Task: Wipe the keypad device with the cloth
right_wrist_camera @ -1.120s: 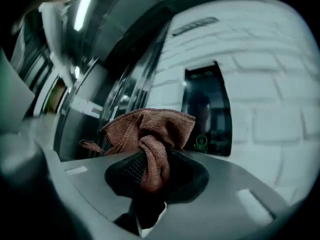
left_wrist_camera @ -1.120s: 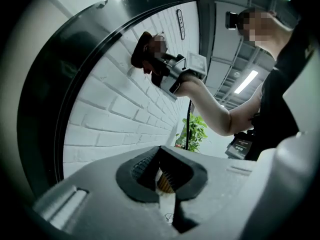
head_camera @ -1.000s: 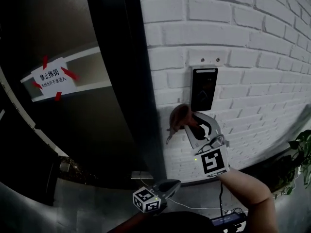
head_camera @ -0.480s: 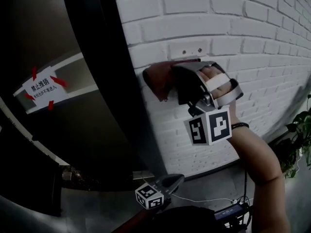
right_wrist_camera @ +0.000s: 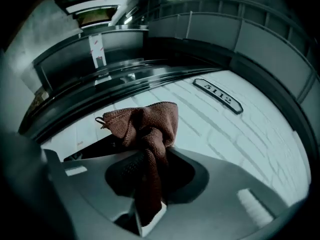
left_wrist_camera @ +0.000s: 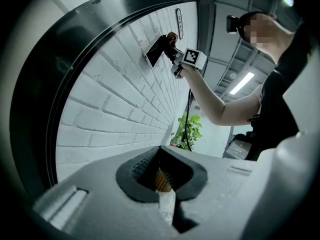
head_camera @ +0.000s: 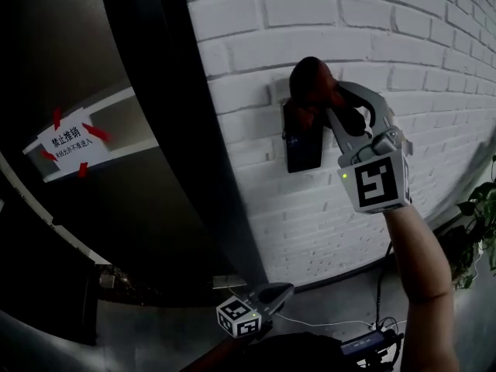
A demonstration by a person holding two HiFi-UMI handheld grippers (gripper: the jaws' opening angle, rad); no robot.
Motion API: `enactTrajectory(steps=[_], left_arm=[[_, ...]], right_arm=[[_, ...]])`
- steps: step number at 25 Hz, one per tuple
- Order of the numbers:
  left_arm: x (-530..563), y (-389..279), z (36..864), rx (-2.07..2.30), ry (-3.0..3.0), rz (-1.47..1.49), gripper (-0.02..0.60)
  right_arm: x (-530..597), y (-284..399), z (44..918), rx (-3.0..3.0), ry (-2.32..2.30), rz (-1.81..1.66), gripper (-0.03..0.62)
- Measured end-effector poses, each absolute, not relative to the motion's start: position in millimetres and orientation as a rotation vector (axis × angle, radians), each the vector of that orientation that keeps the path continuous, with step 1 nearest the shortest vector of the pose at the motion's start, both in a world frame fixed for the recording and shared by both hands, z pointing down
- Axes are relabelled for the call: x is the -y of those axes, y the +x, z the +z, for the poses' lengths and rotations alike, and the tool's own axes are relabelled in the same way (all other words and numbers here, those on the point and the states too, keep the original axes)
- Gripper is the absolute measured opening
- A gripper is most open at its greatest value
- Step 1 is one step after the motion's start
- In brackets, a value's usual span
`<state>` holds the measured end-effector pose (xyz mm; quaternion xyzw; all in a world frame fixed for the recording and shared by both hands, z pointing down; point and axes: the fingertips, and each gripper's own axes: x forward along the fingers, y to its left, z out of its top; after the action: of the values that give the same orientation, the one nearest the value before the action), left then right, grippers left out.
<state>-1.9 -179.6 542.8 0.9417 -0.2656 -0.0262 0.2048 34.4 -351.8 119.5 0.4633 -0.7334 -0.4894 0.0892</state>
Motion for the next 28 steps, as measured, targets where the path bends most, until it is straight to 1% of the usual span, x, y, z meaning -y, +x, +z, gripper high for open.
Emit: enactTrajectory(steps=[3, 14, 16, 19, 23, 26, 28], left_arm=[[180.3, 2.5, 540.3, 0.730, 2.628, -0.072, 0.005], [179.7, 15.2, 538.9, 0.703, 2.634, -0.057, 0.005], [178.7, 14.9, 539.6, 0.708, 2.630, -0.055, 0.003], [177.7, 13.4, 539.0, 0.726, 2.623, -0.059, 0.003], [180.3, 5.8, 536.9, 0.769, 2.615, -0.070, 0.003], [181.8, -2.1, 539.1, 0.805, 2.606, -0.072, 0.003], [181.7, -3.6, 540.8, 0.819, 2.600, -0.075, 0.004]], right_arm=[[354.5, 43.7, 145.7, 2.220, 1.372, -1.380, 0.083], [363.2, 52.9, 284.8, 2.271, 1.206, -1.184, 0.083], [360.8, 43.9, 307.7, 2.247, 1.145, -1.177, 0.084], [341.0, 8.5, 337.3, 2.200, 0.961, -1.247, 0.087], [315.2, -23.3, 327.0, 2.165, 0.897, -1.433, 0.087], [310.4, -27.9, 293.6, 2.036, 0.979, -1.627, 0.087], [317.2, -23.4, 270.3, 1.955, 1.044, -1.697, 0.087]])
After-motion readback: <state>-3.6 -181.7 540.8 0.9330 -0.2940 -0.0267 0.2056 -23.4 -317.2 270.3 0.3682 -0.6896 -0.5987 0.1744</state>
